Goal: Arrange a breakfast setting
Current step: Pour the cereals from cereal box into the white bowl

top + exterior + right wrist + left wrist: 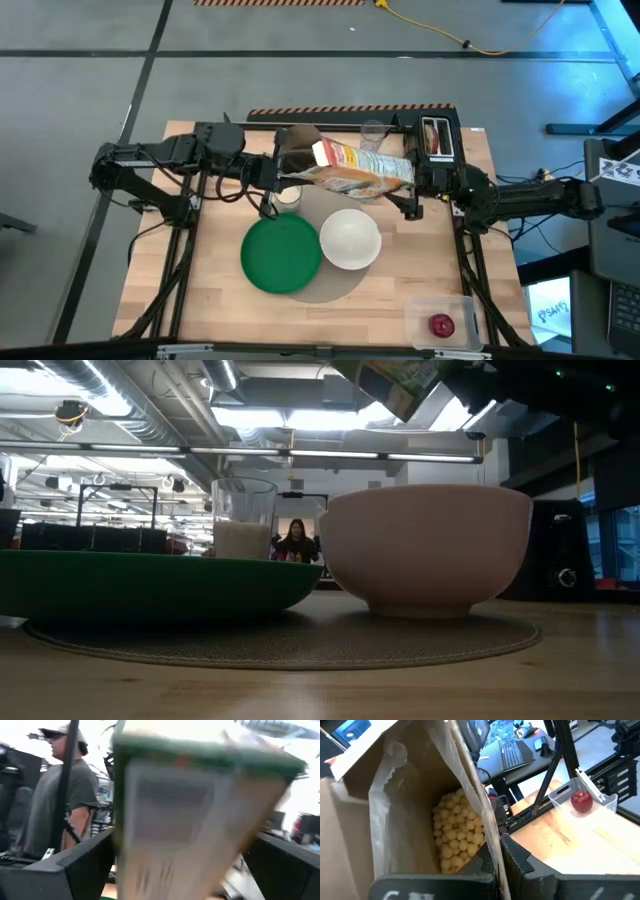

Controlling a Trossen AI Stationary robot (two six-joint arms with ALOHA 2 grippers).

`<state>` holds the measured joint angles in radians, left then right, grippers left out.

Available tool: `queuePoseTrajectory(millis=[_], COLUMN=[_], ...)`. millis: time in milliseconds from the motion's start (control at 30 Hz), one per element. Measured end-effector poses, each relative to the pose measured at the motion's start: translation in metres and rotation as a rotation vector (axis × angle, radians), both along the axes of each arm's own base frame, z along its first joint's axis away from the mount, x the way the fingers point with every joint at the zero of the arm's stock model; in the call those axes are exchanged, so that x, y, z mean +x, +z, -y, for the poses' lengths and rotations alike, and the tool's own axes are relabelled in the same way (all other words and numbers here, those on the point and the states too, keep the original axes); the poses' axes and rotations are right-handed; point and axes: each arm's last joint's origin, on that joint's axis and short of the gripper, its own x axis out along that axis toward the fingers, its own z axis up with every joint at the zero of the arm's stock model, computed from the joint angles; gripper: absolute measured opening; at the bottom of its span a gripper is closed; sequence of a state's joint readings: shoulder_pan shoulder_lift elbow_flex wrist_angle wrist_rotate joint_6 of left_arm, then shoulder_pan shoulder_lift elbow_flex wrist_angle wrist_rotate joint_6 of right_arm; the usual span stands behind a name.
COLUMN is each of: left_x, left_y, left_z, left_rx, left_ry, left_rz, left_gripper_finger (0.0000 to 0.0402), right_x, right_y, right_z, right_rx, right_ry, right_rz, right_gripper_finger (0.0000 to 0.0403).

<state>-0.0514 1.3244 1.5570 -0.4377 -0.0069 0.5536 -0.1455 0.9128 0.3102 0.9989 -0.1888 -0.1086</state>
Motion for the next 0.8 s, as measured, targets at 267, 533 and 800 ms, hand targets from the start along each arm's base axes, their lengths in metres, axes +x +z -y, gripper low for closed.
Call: queuePoseTrajectory(millis=[267,533,800], left_x=[0.001,0.002,0.001], left_y=[-0.001,0.002,0.009], left_z=[-0.004,-0.005,0.002], left_rx=[-0.02,-0.021,-0.029], left_ry=[0.032,0.055,0.038], left_rz=[-0.007,0.023,0.092], left_gripper_finger=[0.0,0.0,0.0], right_x=[0.022,0.024,0.024], right_y=[0.018,0.016,0.017], right_z=[0.0,0.001,0.002], right_rx=[-0.098,-0.134,-0.149], right_ry=[0.079,0.042,-0.016], right_rz=[0.007,0.003,0.021], right_gripper_finger=[0.0395,0.0395,0.0395])
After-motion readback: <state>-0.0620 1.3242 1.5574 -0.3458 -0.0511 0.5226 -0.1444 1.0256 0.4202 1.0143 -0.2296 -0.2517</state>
